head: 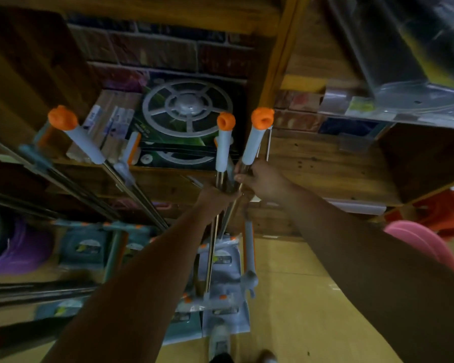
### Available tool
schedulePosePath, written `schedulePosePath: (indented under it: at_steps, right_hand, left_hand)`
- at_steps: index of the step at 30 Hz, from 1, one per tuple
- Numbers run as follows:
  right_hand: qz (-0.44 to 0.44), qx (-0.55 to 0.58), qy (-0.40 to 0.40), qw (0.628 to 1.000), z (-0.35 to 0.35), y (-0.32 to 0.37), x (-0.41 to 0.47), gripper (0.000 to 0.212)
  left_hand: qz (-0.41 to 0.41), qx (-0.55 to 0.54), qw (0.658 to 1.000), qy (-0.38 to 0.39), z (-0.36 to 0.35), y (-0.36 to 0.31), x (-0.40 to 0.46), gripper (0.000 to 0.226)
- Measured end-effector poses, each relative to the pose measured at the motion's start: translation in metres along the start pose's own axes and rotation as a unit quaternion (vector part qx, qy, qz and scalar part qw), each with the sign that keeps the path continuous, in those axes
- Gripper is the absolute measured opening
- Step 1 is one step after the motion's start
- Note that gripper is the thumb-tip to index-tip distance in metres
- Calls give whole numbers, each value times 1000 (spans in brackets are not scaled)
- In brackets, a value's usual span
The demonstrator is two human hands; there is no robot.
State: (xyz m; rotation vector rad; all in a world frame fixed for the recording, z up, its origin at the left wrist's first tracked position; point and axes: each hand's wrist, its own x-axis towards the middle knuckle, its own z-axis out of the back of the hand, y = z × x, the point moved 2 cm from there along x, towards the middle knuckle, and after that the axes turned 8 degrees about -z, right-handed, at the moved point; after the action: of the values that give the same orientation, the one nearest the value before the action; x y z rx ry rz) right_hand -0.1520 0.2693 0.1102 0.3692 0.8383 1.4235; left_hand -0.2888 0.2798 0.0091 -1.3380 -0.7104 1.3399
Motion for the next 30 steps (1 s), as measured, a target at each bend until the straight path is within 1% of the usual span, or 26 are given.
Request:
schedulePosePath:
  at_steps: [3, 7, 9, 10, 14, 17, 20, 24, 26, 28, 30]
  right_hand:
    - [22, 12, 17, 1000, -6, -8, 4, 4]
    - [33, 22, 31, 999, -13, -14, 6, 9]
    - [33, 29, 36, 998, -16, -19, 6, 14]
    - [30, 33, 33, 998, -17, -22, 6, 18]
    - [17, 62, 11, 998, -21, -31, 5, 42]
    - [28, 64, 0, 998, -23, -37, 3, 50]
    - [41, 59, 6, 997, -24, -36, 0, 49]
    - [57, 18, 5, 998, -26, -37, -3, 46]
    - [56, 24, -5, 998, -28, -40, -4, 39]
    - [47, 41, -7, 998, -31, -43, -3, 35]
    - [43, 40, -5, 998, -33, -43, -2, 36]
  left_hand:
    - [-9, 7, 1000, -3, -1, 4, 2, 33]
    - [-32, 10, 999, -3, -3, 7, -1, 34]
    - [-47, 26, 999, -2, -4, 10, -2, 53]
    - [-52, 34, 998, -4, -5, 11, -3, 59]
    - [-77, 31, 996, -15, -9, 17, -7, 44]
    - [-99, 29, 995, -7, -8, 18, -12, 46]
    - [-112, 35, 993, -10, -7, 20, -17, 44]
    - [-105, 63, 992, -28, -9, 22, -23, 30]
    - [-106, 78, 991, -35, -9, 24, -23, 24]
    - [-108, 86, 990, -37, -8, 23, -24, 23]
    - [-110, 93, 989, -41, -7, 21, -24, 20]
